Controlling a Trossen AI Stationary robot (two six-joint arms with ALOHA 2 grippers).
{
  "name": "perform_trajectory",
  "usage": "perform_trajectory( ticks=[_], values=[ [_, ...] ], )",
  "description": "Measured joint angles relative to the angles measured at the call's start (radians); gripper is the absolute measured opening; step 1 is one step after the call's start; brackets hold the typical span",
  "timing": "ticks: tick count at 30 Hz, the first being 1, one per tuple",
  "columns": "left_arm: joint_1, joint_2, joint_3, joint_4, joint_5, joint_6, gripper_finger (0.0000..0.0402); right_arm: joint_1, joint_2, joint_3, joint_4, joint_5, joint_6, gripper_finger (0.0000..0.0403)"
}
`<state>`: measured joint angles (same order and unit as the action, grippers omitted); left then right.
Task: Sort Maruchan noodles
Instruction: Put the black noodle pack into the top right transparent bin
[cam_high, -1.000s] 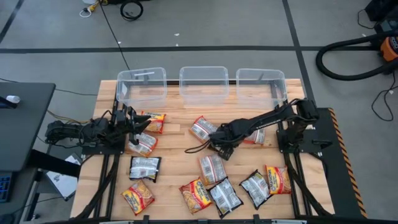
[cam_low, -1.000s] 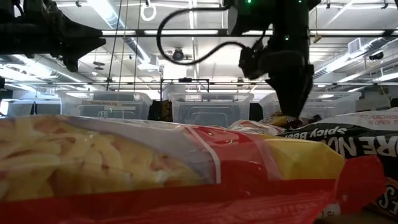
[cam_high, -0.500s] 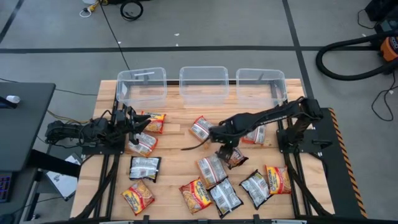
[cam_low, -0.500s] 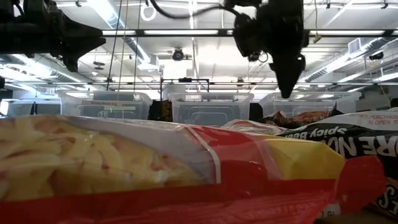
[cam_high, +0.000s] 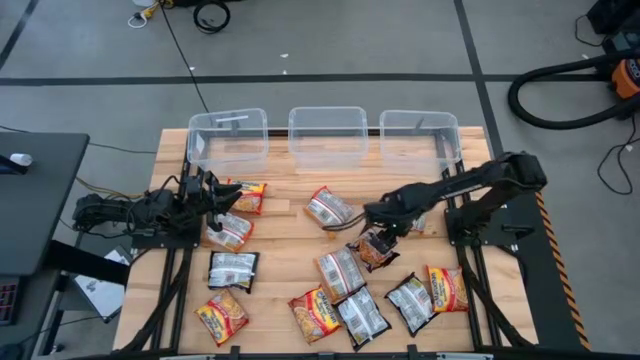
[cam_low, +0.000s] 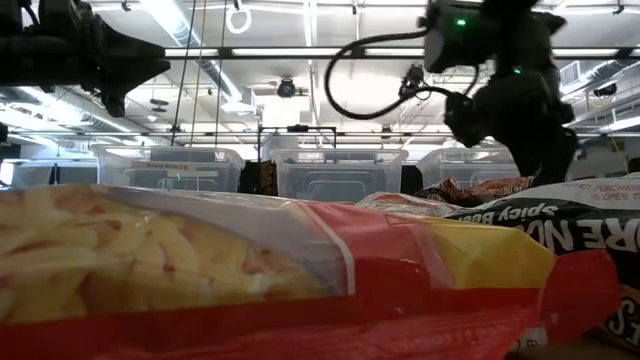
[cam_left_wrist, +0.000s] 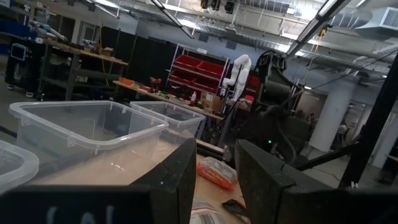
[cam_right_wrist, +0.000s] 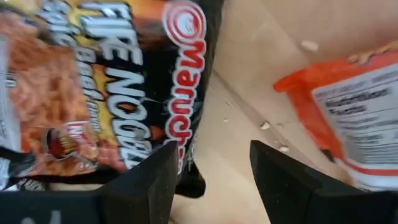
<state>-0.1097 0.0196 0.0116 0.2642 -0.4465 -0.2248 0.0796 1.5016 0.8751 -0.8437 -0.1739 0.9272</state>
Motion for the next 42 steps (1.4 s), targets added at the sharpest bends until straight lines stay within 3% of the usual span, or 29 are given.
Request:
perform_trajectory(
  ticks=[9, 17, 22, 27, 34, 37, 42],
  values=[
    [0.000, 0.000, 0.000, 0.003, -0.006, 0.000, 0.0117, 0.050, -0.079, -0.210, 0.385, -0.086, 0.173, 0.0205],
    [0.000, 0.000, 0.000, 0.003, -0.047, 0.000, 0.0117, 0.102, -0.142, -0.214, 0.441, -0.082, 0.225, 0.0221],
    [0.000, 0.000, 0.000, 0.003, -0.070, -0.006, 0.0117, 0.118, -0.153, -0.258, 0.466, 0.006, 0.256, 0.0262],
    [0.000, 0.000, 0.000, 0.006, -0.070, -0.051, 0.0117, 0.152, -0.222, -0.373, 0.687, 0.027, 0.336, 0.0295],
    [0.000, 0.000, 0.000, 0.016, -0.074, -0.053, 0.0117, 0.190, -0.271, -0.547, 0.962, 0.114, 0.431, 0.0289],
    [0.000, 0.000, 0.000, 0.016, -0.087, -0.060, 0.0117, 0.197, -0.235, -0.579, 1.102, 0.151, 0.432, 0.0284],
    [0.000, 0.000, 0.000, 0.016, -0.130, -0.060, 0.0117, 0.198, -0.133, -0.572, 1.173, 0.184, 0.409, 0.0280]
  ],
)
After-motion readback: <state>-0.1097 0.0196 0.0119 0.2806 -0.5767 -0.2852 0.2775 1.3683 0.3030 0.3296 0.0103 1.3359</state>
